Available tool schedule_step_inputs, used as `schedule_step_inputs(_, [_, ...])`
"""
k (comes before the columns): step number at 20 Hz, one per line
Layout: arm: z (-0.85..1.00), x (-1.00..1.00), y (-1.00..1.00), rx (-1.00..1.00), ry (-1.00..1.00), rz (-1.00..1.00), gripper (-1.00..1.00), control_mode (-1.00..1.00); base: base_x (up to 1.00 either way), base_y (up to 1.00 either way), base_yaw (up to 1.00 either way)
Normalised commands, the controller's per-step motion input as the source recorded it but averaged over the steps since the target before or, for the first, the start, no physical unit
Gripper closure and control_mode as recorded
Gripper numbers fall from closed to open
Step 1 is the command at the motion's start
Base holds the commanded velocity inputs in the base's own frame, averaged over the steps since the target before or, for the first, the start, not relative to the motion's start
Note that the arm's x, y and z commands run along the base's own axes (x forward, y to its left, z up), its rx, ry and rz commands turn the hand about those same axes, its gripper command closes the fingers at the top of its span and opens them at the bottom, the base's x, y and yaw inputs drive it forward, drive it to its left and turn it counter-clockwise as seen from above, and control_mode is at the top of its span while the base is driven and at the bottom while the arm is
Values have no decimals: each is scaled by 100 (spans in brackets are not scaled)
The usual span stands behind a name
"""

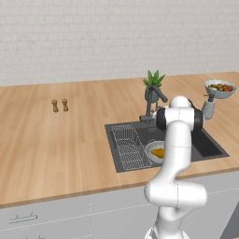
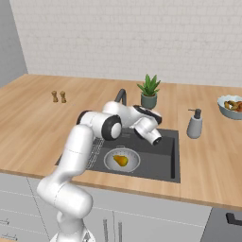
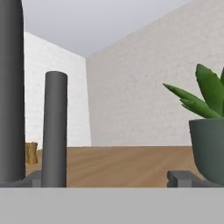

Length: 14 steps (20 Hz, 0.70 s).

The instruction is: Put the colander in the sink, put the pear in the colander, and turn on the sink faucet and pour water over the colander.

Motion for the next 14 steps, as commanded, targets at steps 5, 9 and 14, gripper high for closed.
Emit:
schedule_step_inputs(5, [0, 5, -16, 0, 10, -4, -100, -100, 0, 0, 0])
schedule_step_inputs(9, [0, 1, -39, 0, 5, -3, 100, -100, 0, 0, 0])
schedule_step_inputs(14, [0, 0, -48, 0, 2, -2, 100, -100, 0, 0, 0])
